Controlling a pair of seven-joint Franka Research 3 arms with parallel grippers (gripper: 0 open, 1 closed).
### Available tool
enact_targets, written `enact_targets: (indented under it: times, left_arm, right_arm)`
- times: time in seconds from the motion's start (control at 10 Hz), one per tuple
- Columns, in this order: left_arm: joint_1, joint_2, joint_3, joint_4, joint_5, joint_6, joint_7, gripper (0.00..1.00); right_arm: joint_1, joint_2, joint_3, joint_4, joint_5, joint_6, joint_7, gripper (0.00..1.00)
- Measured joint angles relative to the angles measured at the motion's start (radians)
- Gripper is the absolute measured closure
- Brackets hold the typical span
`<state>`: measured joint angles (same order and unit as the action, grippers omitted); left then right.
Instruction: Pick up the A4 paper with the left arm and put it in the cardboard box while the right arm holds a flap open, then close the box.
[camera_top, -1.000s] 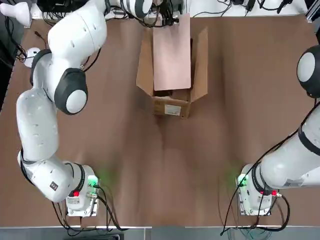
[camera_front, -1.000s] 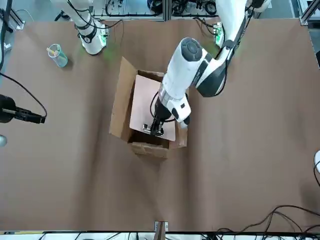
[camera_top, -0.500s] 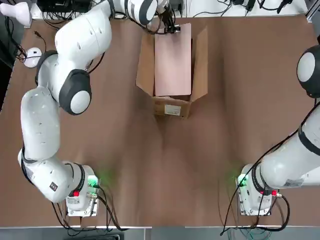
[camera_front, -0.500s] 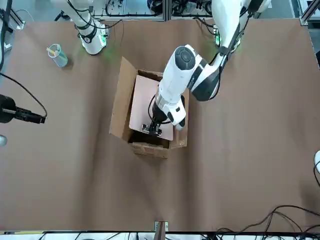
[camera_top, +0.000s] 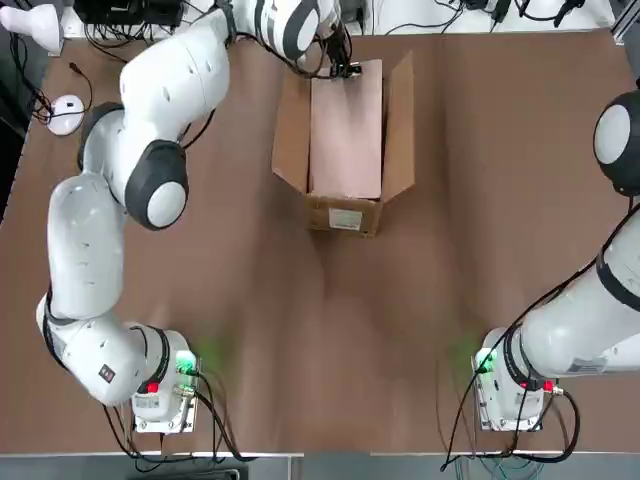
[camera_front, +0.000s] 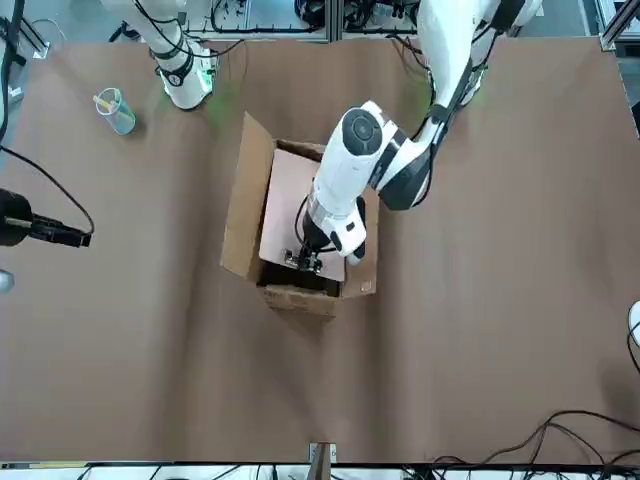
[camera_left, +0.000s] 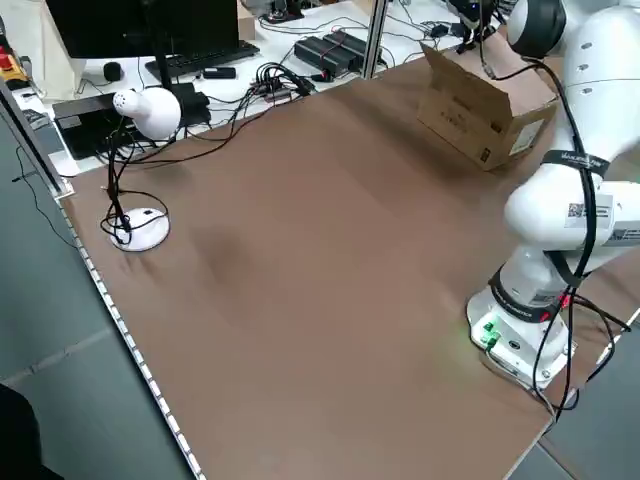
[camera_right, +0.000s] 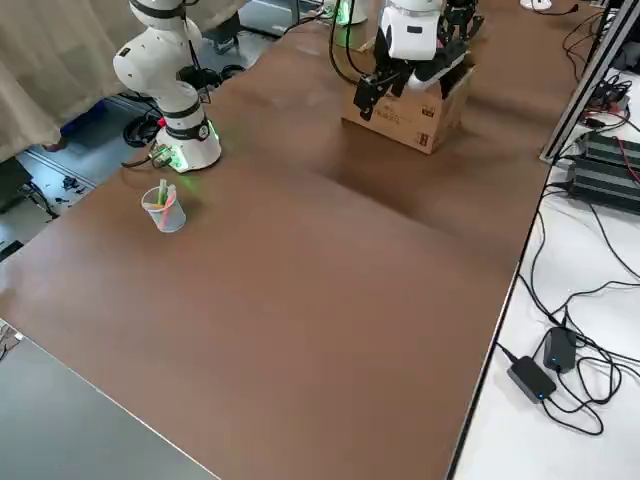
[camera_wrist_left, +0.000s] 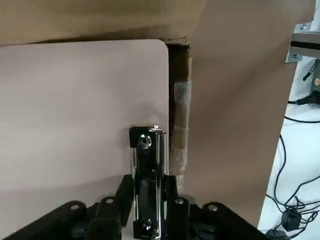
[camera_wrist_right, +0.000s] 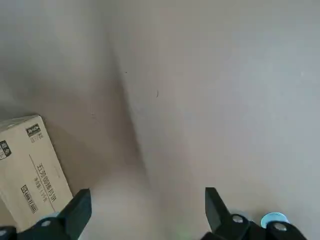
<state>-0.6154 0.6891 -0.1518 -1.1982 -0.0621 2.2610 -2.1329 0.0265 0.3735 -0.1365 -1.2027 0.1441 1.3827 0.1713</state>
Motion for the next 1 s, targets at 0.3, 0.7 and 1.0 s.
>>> enact_targets:
  times: [0.3,0.7,1.0]
  left_arm:
    - [-0.003,0.018,0.0,0.0,0.002,0.0,0.001,0.69]
    - [-0.015,0.043,0.003,-0.001,0.01,0.001,0.004,0.69]
    - [-0.024,0.059,0.003,-0.001,0.023,0.003,0.004,0.7]
  right_arm:
    - [0.0,0.0,0.0,0.0,0.0,0.0,0.0,0.0]
    - [0.0,0.0,0.0,-0.002,0.0,-0.001,0.0,0.0]
    - [0.0,0.001,0.001,-0.032,0.0,-0.003,0.0,0.0]
